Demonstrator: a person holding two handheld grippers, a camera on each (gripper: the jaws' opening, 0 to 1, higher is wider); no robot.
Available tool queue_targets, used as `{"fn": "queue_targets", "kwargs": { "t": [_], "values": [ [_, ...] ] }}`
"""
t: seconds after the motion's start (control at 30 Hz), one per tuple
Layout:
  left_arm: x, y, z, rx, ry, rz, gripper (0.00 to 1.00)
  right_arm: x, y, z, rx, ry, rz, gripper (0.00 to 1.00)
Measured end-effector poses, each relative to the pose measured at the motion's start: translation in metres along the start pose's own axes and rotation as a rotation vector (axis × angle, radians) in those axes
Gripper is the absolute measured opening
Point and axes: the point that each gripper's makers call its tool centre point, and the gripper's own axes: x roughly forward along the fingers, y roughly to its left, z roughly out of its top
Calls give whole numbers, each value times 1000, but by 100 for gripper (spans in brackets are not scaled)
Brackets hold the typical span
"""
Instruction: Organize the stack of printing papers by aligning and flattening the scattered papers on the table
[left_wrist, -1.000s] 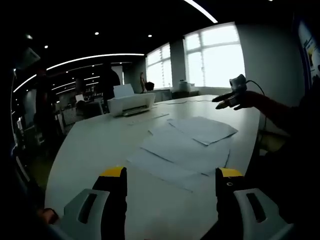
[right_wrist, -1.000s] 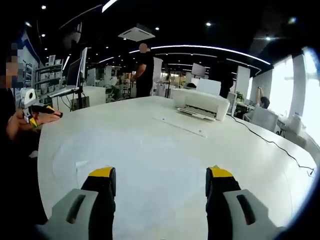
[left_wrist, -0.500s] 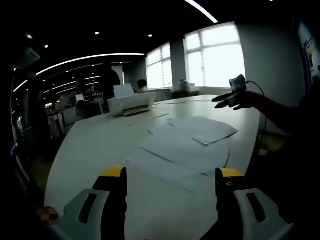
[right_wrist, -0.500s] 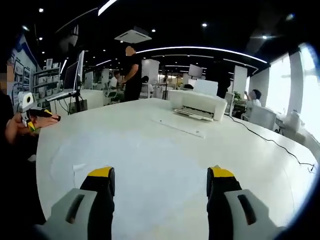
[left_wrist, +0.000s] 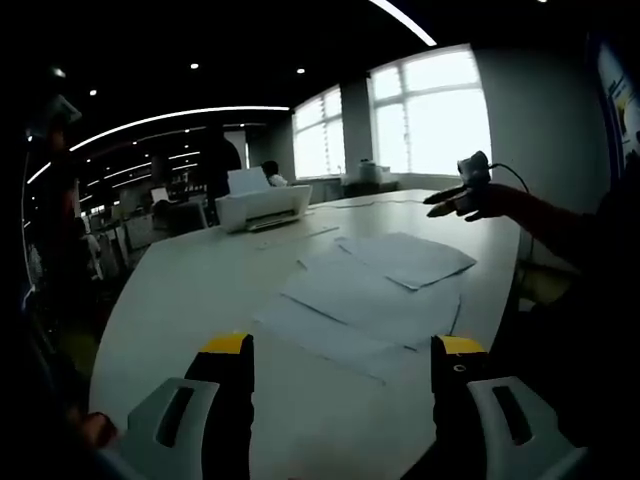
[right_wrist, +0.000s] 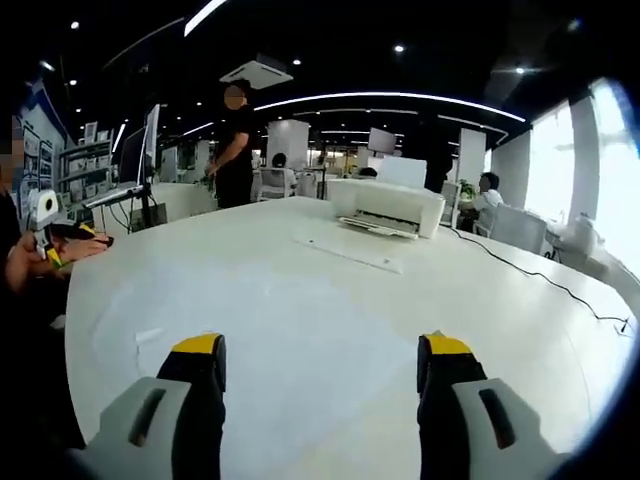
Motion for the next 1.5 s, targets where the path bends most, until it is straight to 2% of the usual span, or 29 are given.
{"fn": "queue_targets", "kwargs": {
  "t": [0.63, 0.9, 1.5],
  "values": [
    [-1, 0, -1, 0, 4, 1, 75, 0, 0, -6, 9, 5, -20, 77],
    [-2, 1, -1, -2, 3, 4, 75, 0, 2, -6, 19, -15, -21, 78],
    [-1, 3, 2, 8, 8, 3, 75, 3, 15, -17, 31, 20, -25, 78]
  ]
}}
